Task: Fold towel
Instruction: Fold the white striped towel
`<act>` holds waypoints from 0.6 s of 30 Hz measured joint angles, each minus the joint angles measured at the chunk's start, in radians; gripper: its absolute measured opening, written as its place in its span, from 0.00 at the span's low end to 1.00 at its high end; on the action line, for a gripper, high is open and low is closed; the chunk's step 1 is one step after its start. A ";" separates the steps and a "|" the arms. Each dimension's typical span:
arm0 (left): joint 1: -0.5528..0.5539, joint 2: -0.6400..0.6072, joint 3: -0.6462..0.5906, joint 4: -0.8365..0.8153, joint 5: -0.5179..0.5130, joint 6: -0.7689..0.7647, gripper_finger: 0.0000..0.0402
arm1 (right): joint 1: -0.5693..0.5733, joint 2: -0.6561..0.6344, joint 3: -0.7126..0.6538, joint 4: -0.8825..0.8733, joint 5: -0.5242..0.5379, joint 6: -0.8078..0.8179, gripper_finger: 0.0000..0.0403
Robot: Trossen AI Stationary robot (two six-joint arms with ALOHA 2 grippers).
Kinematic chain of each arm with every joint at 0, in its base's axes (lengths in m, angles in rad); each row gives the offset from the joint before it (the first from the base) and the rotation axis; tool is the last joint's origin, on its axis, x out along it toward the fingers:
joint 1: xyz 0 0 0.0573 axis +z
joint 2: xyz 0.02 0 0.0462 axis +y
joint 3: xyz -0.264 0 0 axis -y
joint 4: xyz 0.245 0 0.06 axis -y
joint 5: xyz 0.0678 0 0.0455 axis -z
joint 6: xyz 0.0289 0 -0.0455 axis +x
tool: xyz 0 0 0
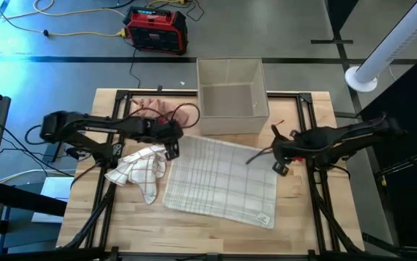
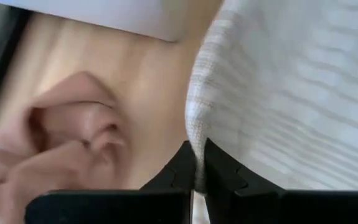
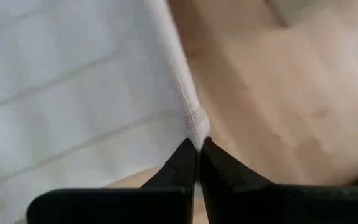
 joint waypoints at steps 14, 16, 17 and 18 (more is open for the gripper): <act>-0.362 0.013 -0.005 -0.008 0.270 -0.145 0.01 | 0.379 0.265 0.007 0.513 -0.303 0.141 0.00; -0.385 0.032 -0.006 -0.006 0.270 -0.151 0.01 | 0.397 0.323 0.006 0.523 -0.310 0.134 0.00; -0.395 0.042 -0.006 -0.004 0.271 -0.152 0.01 | 0.402 0.351 0.005 0.523 -0.315 0.134 0.00; -0.401 0.054 -0.007 0.003 0.281 -0.152 0.01 | 0.403 0.377 0.005 0.522 -0.331 0.133 0.00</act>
